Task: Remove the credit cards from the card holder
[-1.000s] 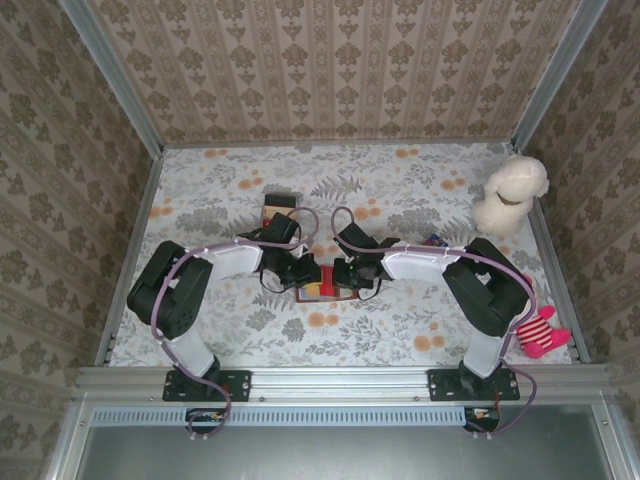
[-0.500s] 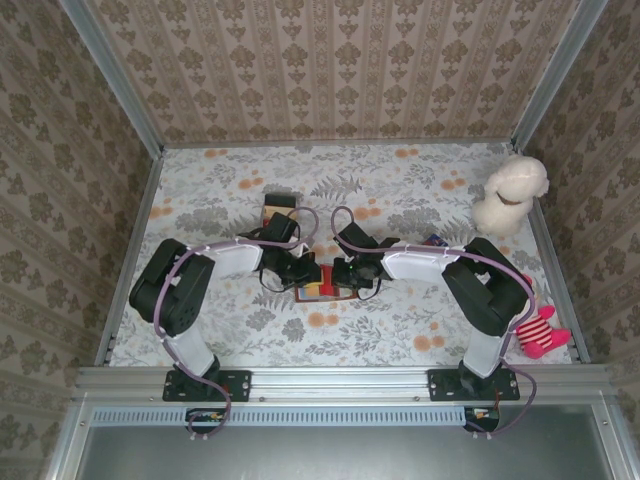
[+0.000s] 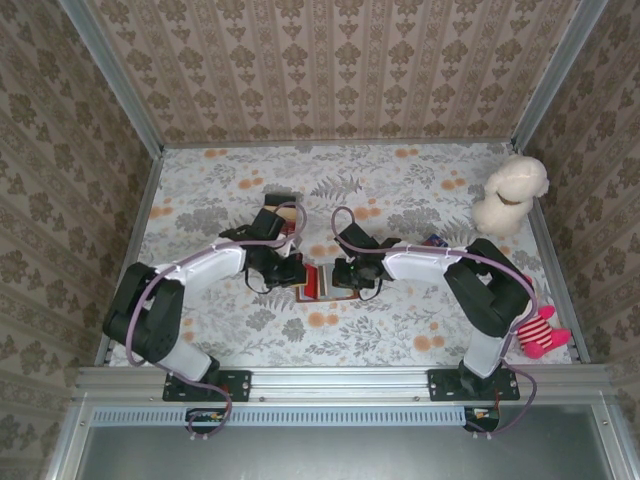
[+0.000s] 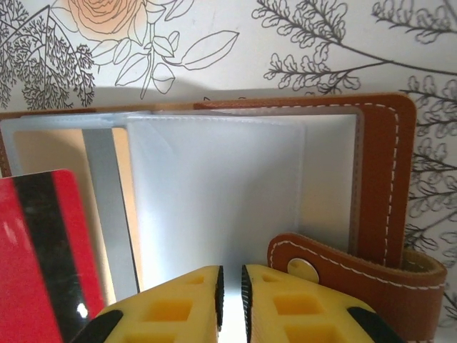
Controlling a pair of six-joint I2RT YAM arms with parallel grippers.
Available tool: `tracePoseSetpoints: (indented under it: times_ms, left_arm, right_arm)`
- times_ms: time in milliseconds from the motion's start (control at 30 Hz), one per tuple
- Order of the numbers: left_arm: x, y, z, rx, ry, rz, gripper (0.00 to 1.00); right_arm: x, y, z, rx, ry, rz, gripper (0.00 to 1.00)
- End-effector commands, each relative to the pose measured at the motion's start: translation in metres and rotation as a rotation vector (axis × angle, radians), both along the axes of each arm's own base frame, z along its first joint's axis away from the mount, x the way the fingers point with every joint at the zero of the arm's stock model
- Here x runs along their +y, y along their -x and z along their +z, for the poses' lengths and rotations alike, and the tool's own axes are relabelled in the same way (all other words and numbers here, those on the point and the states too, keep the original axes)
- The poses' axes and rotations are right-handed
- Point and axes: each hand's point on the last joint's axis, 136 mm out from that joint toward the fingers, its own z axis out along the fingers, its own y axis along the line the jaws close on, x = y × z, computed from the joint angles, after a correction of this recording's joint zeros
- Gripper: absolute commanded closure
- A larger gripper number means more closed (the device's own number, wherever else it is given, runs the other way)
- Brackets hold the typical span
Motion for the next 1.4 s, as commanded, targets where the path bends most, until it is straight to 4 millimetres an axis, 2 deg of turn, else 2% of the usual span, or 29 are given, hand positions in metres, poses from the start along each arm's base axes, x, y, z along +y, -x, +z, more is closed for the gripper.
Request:
tracePoseSetpoints:
  times_ms: [0, 167, 233, 333, 500, 600, 767, 900, 1133, 1367]
  left_arm:
    - [0.015, -0.003, 0.02, -0.053, -0.034, 0.023, 1.0]
    - [0.005, -0.012, 0.056, -0.138, 0.087, 0.09, 1.0]
    - [0.004, -0.019, 0.07, -0.18, 0.134, 0.125, 1.0]
    - [0.001, -0.031, 0.098, -0.234, 0.234, 0.17, 1.0]
    - [0.012, -0.053, 0.137, -0.283, 0.37, 0.268, 1.0]
    - [0.017, -0.061, 0.16, -0.316, 0.448, 0.304, 1.0]
    - [0.02, -0.059, 0.203, -0.332, 0.575, 0.332, 1.0]
    - [0.025, -0.054, 0.222, -0.362, 0.606, 0.345, 1.0]
    - [0.031, -0.049, 0.227, -0.353, 0.657, 0.376, 1.0]
    - [0.038, -0.044, 0.223, -0.351, 0.648, 0.387, 1.0]
  right_arm:
    - [0.005, -0.005, 0.031, -0.061, -0.055, 0.044, 0.79]
    - [0.031, -0.01, 0.075, -0.141, -0.272, 0.104, 0.67]
    - [0.037, -0.014, 0.093, -0.156, -0.372, 0.102, 0.62]
    - [0.041, -0.025, 0.122, -0.16, -0.531, 0.096, 0.49]
    - [0.043, -0.036, 0.162, -0.177, -0.678, 0.117, 0.28]
    - [0.051, -0.043, 0.181, -0.167, -0.777, 0.125, 0.23]
    - [0.066, -0.05, 0.223, -0.163, -0.97, 0.115, 0.25]
    - [0.077, -0.048, 0.248, -0.176, -1.015, 0.141, 0.31]
    - [0.083, -0.045, 0.292, -0.233, -1.175, 0.203, 0.52]
    - [0.092, -0.031, 0.292, -0.238, -1.18, 0.269, 0.7]
